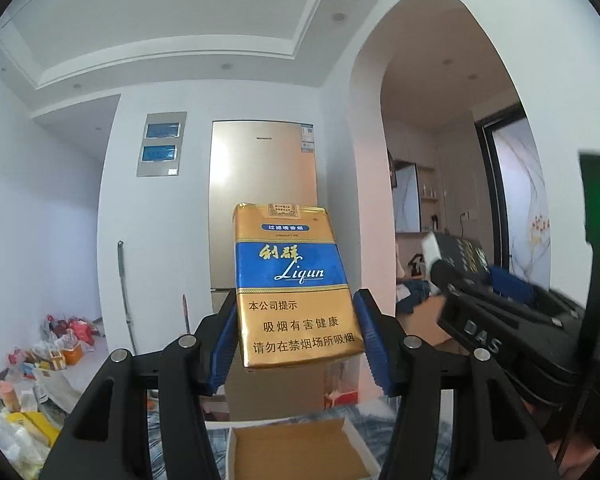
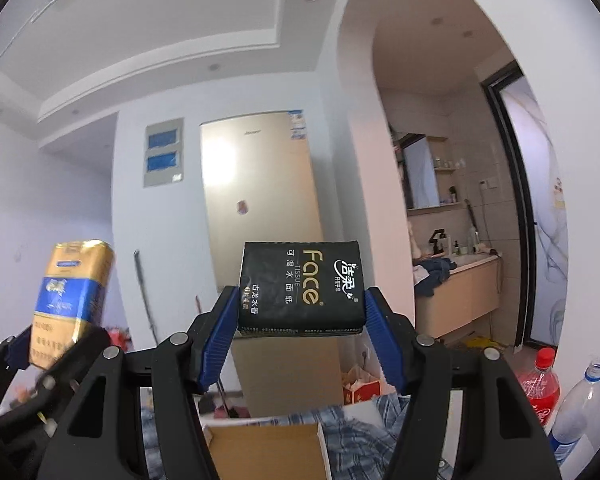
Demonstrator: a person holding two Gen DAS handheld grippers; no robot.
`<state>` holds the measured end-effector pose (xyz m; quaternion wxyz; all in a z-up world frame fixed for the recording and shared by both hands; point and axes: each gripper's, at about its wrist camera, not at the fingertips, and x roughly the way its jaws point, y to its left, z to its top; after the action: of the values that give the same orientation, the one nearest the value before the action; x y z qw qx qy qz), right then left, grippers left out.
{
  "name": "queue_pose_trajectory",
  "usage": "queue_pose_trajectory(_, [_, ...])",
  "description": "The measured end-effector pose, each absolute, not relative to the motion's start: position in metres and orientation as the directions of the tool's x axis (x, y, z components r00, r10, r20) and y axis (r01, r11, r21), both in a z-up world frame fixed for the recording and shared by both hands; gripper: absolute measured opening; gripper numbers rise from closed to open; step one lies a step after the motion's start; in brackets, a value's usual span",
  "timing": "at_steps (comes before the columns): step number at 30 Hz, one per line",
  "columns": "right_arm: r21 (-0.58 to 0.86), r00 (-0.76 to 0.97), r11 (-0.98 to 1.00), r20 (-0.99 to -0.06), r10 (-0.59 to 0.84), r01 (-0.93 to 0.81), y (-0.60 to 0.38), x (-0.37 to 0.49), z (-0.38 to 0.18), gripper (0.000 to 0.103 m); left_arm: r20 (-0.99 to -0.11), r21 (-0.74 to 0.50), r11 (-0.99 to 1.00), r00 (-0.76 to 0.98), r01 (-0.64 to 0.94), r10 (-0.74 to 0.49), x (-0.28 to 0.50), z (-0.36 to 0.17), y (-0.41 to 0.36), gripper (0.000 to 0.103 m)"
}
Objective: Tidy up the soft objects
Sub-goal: 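Lift both packs and carry them over the open cardboard box, then lower both packs into the box and open both grippers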
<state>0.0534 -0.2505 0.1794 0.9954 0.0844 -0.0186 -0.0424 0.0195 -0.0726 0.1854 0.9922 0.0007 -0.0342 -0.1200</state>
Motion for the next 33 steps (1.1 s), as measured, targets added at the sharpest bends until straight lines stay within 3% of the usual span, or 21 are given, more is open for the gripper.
queue_pose_trajectory(10, [0.124, 0.991, 0.992, -0.132, 0.026, -0.009, -0.254, 0.098, 0.146, 0.062, -0.090, -0.056, 0.965, 0.961, 0.257, -0.261, 0.075, 0.156, -0.058, 0.058])
queue_pose_trajectory(15, [0.093, 0.977, 0.995, -0.206, 0.058, -0.039, -0.247, 0.119, 0.125, 0.062, -0.177, -0.029, 0.977, 0.961, 0.212, -0.214, 0.106, 0.142, -0.058, 0.058])
queue_pose_trajectory(21, [0.075, 0.904, 0.995, -0.418, 0.091, -0.065, -0.235, 0.166, 0.081, 0.062, -0.331, -0.032, 0.976, 0.919, 0.215, -0.213, 0.147, 0.120, -0.059, 0.058])
queue_pose_trajectory(33, [0.071, 0.731, 0.994, -0.674, 0.112, -0.087, -0.233, 0.215, 0.011, 0.062, -0.711, -0.066, 0.979, 0.679, 0.195, -0.183, 0.242, 0.029, -0.057, 0.058])
